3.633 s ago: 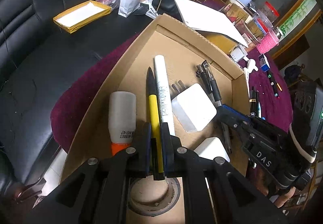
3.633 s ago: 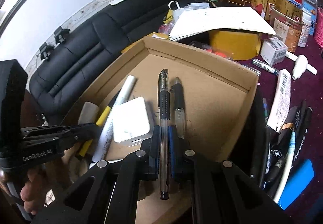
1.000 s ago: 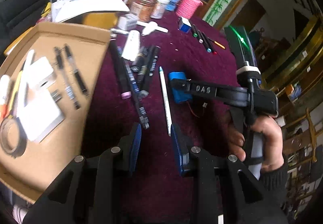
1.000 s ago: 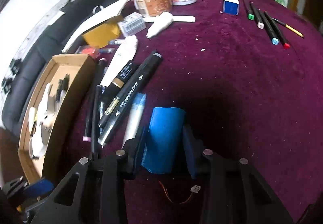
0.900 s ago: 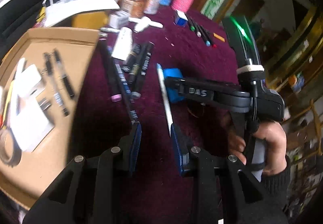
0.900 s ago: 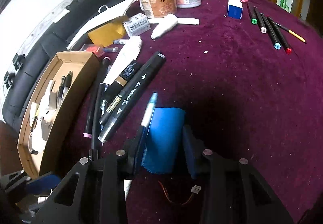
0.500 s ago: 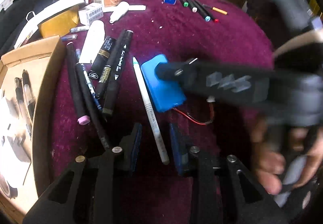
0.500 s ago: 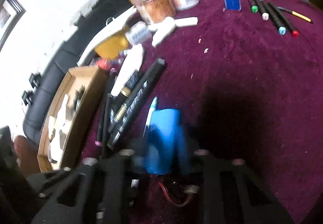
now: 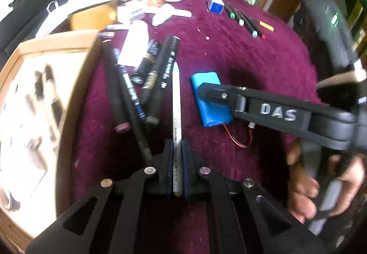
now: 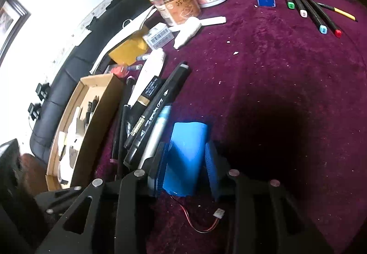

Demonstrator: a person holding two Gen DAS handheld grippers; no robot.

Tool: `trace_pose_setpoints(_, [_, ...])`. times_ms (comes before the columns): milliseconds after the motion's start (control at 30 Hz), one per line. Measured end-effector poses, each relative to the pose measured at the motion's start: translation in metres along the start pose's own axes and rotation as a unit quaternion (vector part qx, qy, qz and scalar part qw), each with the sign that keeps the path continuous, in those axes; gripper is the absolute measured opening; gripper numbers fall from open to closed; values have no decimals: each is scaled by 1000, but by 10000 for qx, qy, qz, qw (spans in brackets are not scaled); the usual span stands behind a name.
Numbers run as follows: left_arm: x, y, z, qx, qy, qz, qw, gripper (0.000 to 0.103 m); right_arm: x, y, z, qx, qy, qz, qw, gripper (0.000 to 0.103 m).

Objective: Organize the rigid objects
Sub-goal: 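Grasp the white pencil with left tool while right tool grasps blue battery pack, then carry pencil and blue battery pack into the tray and open both tools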

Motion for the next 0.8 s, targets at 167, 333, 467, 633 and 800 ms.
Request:
trace_pose_setpoints(167, [-18, -17, 38, 406, -178, 366, 9983, 5, -19, -12, -6, 273, -513, 622, 9964, 35])
trace_pose_setpoints(333, [-51, -38, 77, 766, -322, 857, 9929, 5, -41, -29, -17, 692, -1361, 1239, 9805, 37])
trace_pose_setpoints(467, [-87, -56, 103, 1048, -177, 1265, 9863, 5, -39, -28, -15, 728, -1452, 1068, 9809, 34])
trace_pose_setpoints(633, [-128, -69, 107, 1091, -68, 1684, 9796, 5, -40, -20, 12, 850, -655, 621, 9923, 34])
trace_pose_setpoints(800, [-158, -73, 104, 1120, -14, 1998, 9734, 5, -72, -24, 28, 771, 128, 597, 9952, 34])
Point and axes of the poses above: each gripper's, at about its wrist camera, not at the fingertips, and z roughly against the way its jaws point, x to its right, y to its top, the point moved 2 cm from there along -z, roughly the way its jaws point, and after that the axes turned 15 degrees about -z, right-handed, at the moved point
